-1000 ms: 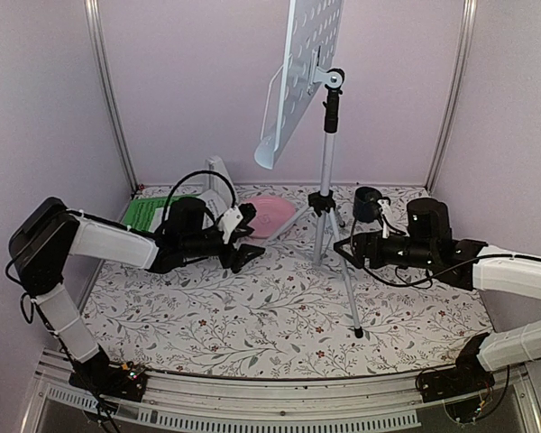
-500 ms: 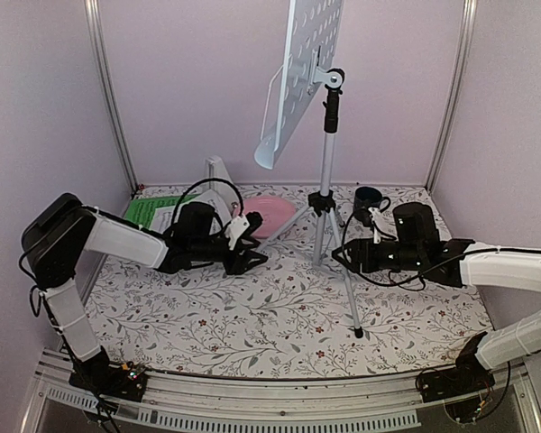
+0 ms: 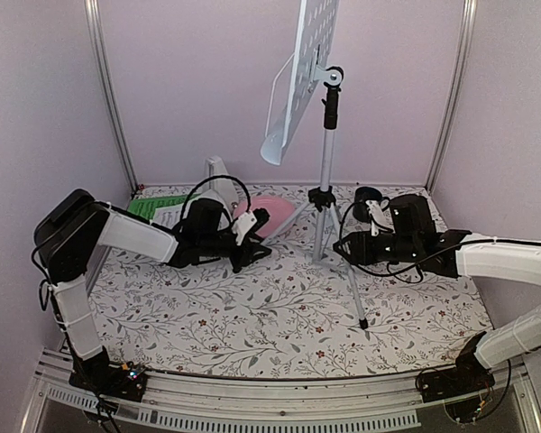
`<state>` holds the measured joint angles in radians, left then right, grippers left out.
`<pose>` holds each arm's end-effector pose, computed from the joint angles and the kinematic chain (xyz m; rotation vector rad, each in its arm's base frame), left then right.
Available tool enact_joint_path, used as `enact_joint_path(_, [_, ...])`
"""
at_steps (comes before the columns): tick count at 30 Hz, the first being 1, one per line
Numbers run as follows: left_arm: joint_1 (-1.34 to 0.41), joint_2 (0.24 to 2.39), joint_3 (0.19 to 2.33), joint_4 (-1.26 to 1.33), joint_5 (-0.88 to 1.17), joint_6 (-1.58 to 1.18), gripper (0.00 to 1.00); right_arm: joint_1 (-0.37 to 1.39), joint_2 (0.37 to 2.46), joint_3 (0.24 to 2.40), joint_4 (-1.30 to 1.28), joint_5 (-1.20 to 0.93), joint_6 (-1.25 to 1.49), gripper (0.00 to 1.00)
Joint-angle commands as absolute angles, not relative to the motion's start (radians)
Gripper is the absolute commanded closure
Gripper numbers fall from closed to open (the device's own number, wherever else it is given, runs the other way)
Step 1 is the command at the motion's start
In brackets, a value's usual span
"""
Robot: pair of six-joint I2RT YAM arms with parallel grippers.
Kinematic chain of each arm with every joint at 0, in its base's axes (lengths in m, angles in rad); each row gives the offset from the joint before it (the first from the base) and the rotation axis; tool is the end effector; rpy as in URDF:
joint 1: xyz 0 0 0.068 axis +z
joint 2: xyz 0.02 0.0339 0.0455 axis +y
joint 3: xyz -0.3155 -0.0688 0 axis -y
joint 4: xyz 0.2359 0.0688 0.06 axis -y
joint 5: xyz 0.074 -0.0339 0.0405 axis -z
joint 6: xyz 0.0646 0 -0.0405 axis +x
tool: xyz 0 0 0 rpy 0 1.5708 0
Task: Set up the instrument practice props
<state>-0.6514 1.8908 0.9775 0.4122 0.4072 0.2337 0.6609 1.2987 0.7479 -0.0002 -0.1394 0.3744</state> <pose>0.3247 -0.2797 0.1989 1.1213 1.7717 -0.6760 0.2196 0.1821 0.2728 -0.4009 2.1748 0.7456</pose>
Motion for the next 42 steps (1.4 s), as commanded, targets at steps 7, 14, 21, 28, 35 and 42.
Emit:
enact_joint_path(7, [-0.646, 1.915, 0.989, 0.419, 0.42, 0.233, 0.74, 0.58, 1.352, 0.825, 0.015, -0.06, 0.293, 0.45])
enact_joint_path(14, [-0.647, 1.912, 0.983, 0.43, 0.434, 0.219, 0.83, 0.554, 1.398, 0.866, 0.035, -0.078, 0.253, 0.45])
enact_joint_path(21, [-0.649, 1.942, 1.002, 0.421, 0.404, 0.216, 0.73, 0.551, 1.43, 0.889, 0.051, -0.09, 0.208, 0.45])
enact_joint_path(28, [-0.647, 1.999, 1.057, 0.377, 0.409, 0.215, 0.7, 0.549, 1.394, 0.857, 0.014, -0.106, 0.212, 0.36])
enact_joint_path(35, [-0.647, 1.997, 1.053, 0.373, 0.451, 0.22, 0.77, 0.55, 1.367, 0.817, -0.006, -0.13, 0.234, 0.35])
enact_joint_path(42, [-0.649, 1.977, 1.01, 0.421, 0.441, 0.19, 0.88, 0.548, 1.427, 0.866, 0.017, -0.132, 0.203, 0.42])
